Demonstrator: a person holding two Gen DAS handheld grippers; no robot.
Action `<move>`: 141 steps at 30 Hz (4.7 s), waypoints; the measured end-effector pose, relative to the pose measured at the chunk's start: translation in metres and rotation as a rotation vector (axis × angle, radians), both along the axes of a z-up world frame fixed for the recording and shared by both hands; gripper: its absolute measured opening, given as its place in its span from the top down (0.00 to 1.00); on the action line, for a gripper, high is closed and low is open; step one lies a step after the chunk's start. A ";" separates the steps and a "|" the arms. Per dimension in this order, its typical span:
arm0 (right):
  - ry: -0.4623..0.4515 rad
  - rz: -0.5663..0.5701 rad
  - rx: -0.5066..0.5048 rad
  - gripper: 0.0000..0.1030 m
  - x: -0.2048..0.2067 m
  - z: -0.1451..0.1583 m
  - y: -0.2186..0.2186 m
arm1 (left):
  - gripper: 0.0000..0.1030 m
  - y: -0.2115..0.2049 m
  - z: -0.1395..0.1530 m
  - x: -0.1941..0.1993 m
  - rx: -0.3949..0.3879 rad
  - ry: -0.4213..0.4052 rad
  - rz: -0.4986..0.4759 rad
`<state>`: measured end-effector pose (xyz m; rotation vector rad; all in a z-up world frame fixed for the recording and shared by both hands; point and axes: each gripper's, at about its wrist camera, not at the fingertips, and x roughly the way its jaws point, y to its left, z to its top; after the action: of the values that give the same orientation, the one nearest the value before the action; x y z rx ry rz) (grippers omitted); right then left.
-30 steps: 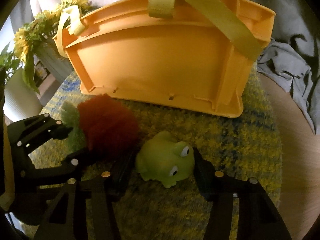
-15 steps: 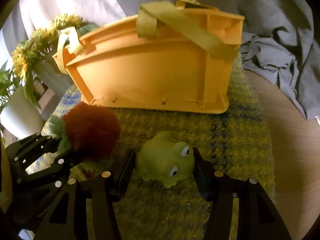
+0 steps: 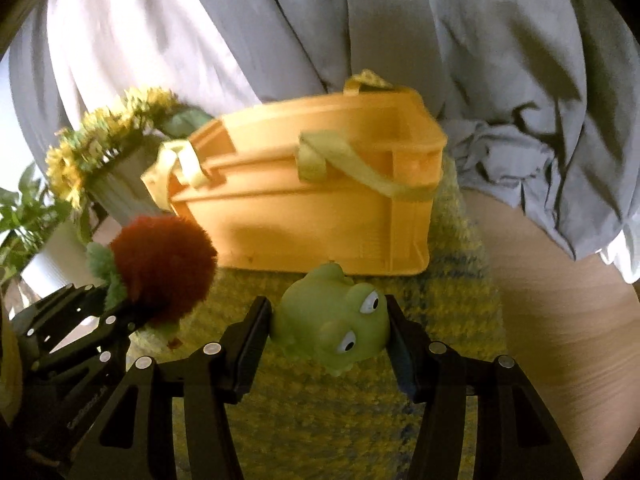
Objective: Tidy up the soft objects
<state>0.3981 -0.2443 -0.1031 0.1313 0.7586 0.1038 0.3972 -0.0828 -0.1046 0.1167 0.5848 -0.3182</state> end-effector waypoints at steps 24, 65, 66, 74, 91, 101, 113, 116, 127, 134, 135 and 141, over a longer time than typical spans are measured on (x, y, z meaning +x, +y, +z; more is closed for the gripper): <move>-0.268 -0.034 0.003 0.45 -0.037 0.095 0.002 | 0.73 0.007 0.089 -0.038 -0.079 -0.240 0.004; -0.282 -0.037 0.014 0.45 0.093 0.125 -0.005 | 0.73 -0.008 0.122 0.100 -0.002 -0.236 0.031; -0.273 -0.039 0.012 0.45 0.098 0.123 -0.005 | 0.73 -0.009 0.120 0.107 0.003 -0.225 0.031; -0.176 -0.039 0.037 0.45 0.141 0.107 -0.011 | 0.73 -0.017 0.102 0.148 0.023 -0.119 0.029; 0.032 -0.025 -0.006 0.45 0.206 0.058 -0.004 | 0.70 -0.028 0.047 0.204 0.125 0.107 0.007; 0.097 -0.034 -0.016 0.29 0.214 0.038 -0.006 | 0.43 -0.026 0.038 0.205 0.121 0.162 0.029; 0.048 -0.063 -0.066 0.29 0.169 0.057 -0.005 | 0.32 -0.002 0.078 0.160 0.089 0.066 0.144; 0.025 -0.065 -0.069 0.28 0.149 0.067 -0.003 | 0.27 0.004 0.091 0.138 0.090 0.019 0.168; -0.106 -0.085 -0.105 0.16 0.047 0.096 0.014 | 0.13 0.037 0.123 0.033 0.075 -0.141 0.200; -0.177 -0.144 -0.096 0.15 -0.019 0.107 0.028 | 0.08 0.059 0.132 -0.025 0.061 -0.199 0.161; -0.187 -0.155 -0.092 0.15 -0.030 0.109 0.030 | 0.07 0.061 0.134 -0.033 0.059 -0.206 0.151; -0.235 -0.195 -0.108 0.14 -0.082 0.118 0.045 | 0.04 0.074 0.140 -0.077 0.040 -0.230 0.132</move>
<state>0.3160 -0.1994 0.0152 0.0875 0.5129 -0.1057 0.3204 -0.0087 0.0351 0.1502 0.3687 -0.1615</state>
